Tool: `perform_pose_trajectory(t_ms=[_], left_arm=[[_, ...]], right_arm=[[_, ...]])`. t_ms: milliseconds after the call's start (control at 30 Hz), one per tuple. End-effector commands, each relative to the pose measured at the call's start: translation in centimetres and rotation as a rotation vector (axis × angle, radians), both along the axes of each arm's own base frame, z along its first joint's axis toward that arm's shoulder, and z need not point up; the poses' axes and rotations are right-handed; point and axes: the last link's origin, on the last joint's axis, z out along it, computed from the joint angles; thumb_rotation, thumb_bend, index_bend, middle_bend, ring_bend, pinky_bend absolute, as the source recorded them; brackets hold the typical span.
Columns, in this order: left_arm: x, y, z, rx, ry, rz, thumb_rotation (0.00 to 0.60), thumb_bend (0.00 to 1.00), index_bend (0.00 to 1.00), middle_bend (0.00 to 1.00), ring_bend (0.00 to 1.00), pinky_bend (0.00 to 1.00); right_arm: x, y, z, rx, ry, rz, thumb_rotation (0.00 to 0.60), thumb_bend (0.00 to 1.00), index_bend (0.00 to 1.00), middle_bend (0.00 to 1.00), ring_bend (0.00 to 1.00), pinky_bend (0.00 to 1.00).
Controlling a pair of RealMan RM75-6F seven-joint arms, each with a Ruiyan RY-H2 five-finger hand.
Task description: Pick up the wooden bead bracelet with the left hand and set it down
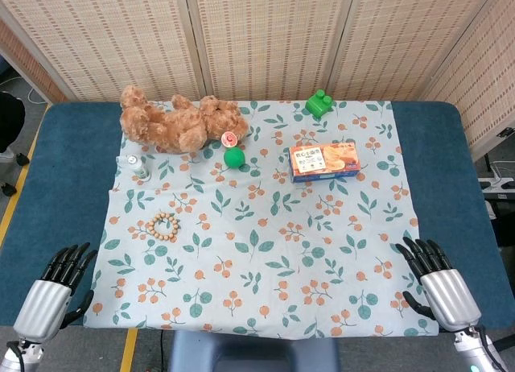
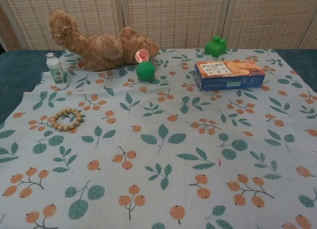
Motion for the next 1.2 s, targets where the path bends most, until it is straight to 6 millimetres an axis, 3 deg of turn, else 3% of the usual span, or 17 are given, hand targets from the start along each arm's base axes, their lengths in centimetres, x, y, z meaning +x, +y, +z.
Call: perform_pose_trajectory(t_ms=[33,133,233,400,633,933,1200], left_arm=[[0.0,0.2,-0.5,-0.009,0.024,-0.002,0.600,0.46,0.00,0.00,0.00,0.10],[0.0,0.5,-1.0,-0.008,0.061,-0.010,0.600,0.46,0.00,0.00,0.00,0.09],[1.0,2.6,-4.0,-0.042,0.131,-0.059,0.600,0.46,0.00,0.02,0.00,0.07],[2.1,6.6,-7.6,-0.127,0.139,-0.074,0.600,0.47,0.00,0.19,0.00,0.04],[3.1,11.3,-11.6,-0.195,0.101,-0.064,0.600,0.49,0.12,0.26,0.01,0.03],[3.1,13.6,-13.9,-0.159,0.186,-0.093,0.600,0.49,0.11,0.24,0.01,0.02],[1.9,14.1,-14.0,-0.123,0.300,-0.073,0.600,0.49,0.28,0.21,0.01,0.02]], right_arm=[[0.0,0.0,0.0,-0.001,0.000,0.002,0.600,0.22,0.00,0.00,0.00,0.00],[0.1,0.0,0.1,0.001,-0.003,0.004,0.600,0.22,0.00,0.00,0.00,0.00],[0.1,0.1,0.2,-0.005,-0.009,0.003,0.600,0.22,0.00,0.00,0.00,0.00],[0.0,-0.1,0.0,0.006,-0.011,0.000,0.600,0.22,0.00,0.00,0.00,0.00],[-0.2,-0.4,0.3,-0.004,-0.012,-0.015,0.600,0.22,0.00,0.00,0.00,0.00],[-0.4,-0.4,0.3,0.001,-0.009,-0.030,0.600,0.22,0.00,0.00,0.00,0.00],[-0.4,-0.3,0.3,0.007,-0.012,-0.031,0.600,0.22,0.00,0.00,0.00,0.00]])
